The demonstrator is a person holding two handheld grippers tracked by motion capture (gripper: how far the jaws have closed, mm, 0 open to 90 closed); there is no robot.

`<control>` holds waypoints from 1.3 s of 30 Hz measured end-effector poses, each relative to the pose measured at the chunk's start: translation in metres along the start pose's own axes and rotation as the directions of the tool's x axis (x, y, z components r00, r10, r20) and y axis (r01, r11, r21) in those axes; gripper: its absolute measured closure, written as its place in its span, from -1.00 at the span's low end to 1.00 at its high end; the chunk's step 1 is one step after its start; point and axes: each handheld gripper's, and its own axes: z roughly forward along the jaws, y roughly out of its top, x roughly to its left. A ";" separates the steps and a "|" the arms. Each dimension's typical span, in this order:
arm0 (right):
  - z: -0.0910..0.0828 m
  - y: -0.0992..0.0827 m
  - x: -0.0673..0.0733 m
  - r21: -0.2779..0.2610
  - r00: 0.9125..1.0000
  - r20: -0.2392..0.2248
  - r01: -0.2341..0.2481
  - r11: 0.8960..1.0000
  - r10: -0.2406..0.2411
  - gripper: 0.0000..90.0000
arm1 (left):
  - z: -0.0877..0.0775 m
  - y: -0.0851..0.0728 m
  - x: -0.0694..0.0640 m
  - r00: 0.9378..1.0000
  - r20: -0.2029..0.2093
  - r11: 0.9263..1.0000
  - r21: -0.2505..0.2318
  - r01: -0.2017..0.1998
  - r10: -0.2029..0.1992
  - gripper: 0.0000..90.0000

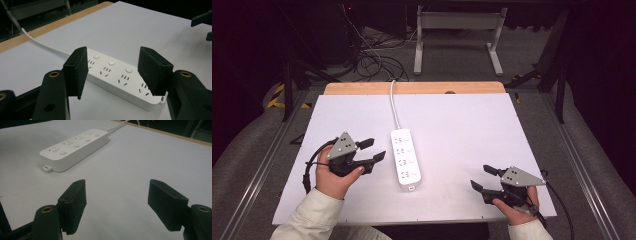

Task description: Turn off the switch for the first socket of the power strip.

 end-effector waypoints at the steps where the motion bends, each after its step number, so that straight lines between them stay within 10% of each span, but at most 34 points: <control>1: 0.000 0.000 0.000 0.000 1.000 -0.001 0.001 1.000 -0.001 -0.30 | 0.002 0.002 0.000 1.000 0.002 1.000 0.002 0.000 0.000 -0.07; 39: 0.000 -0.002 0.000 -0.005 1.000 -0.017 -0.001 1.000 0.001 -0.31 | 0.067 0.031 0.021 0.999 0.038 0.999 0.043 -0.007 0.005 0.19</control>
